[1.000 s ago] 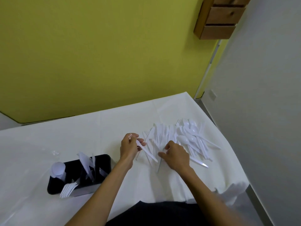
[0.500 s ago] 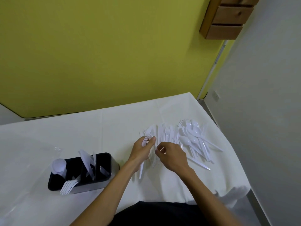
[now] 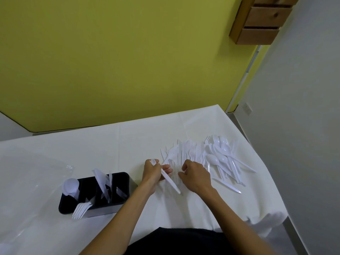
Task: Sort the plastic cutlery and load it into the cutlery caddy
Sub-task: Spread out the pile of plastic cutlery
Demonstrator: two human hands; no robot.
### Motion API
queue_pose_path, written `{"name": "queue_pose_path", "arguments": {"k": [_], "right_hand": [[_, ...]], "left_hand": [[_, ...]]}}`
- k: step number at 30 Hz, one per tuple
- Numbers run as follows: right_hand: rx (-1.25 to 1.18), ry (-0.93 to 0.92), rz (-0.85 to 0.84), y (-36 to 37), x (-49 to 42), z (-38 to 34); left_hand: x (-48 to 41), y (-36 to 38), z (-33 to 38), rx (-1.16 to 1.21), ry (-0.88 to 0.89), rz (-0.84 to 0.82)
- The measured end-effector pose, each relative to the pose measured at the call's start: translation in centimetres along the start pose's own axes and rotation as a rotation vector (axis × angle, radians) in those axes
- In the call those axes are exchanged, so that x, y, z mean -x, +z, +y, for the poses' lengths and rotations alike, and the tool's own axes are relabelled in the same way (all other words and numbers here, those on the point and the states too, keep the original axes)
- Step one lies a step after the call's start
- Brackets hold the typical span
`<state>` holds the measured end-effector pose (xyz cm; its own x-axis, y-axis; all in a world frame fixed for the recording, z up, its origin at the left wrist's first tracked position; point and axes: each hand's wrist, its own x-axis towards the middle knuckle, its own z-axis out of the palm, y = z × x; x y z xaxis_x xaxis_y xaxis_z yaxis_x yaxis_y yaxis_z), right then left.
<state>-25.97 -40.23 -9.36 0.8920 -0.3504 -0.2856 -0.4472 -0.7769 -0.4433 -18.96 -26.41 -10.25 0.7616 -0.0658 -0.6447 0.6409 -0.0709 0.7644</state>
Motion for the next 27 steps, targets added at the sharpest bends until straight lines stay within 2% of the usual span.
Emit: {"name": "queue_pose_path", "arguments": {"k": [4,8,12,17,20,24,27], "right_hand": [[-0.233,0.038,-0.012,-0.6,1.2,-0.1],[-0.454,0.079,-0.018,-1.4,2.3,-0.9],[-0.576,0.116,-0.004,-2.3,3.2,-1.7],[-0.645,0.101,-0.037,-2.7,3.8,-2.3],[-0.585,0.082,-0.118,-2.6,3.0,-1.8],[-0.266,0.163,0.064,-1.1,0.1,0.7],[-0.036,0.175,0.13,-0.2,-0.9,1.4]], "left_hand": [[-0.4,0.6,-0.2,0.072,-0.037,-0.07],[-0.8,1.5,-0.1,-0.015,-0.041,-0.055],[-1.1,1.5,0.3,-0.145,-0.001,-0.021],[-1.0,1.4,0.9,-0.091,-0.014,-0.036],[-0.8,1.2,1.1,-0.056,0.013,-0.048],[-1.2,0.8,1.1,-0.009,-0.011,0.006],[-1.1,0.7,1.1,0.088,-0.042,-0.031]]}}
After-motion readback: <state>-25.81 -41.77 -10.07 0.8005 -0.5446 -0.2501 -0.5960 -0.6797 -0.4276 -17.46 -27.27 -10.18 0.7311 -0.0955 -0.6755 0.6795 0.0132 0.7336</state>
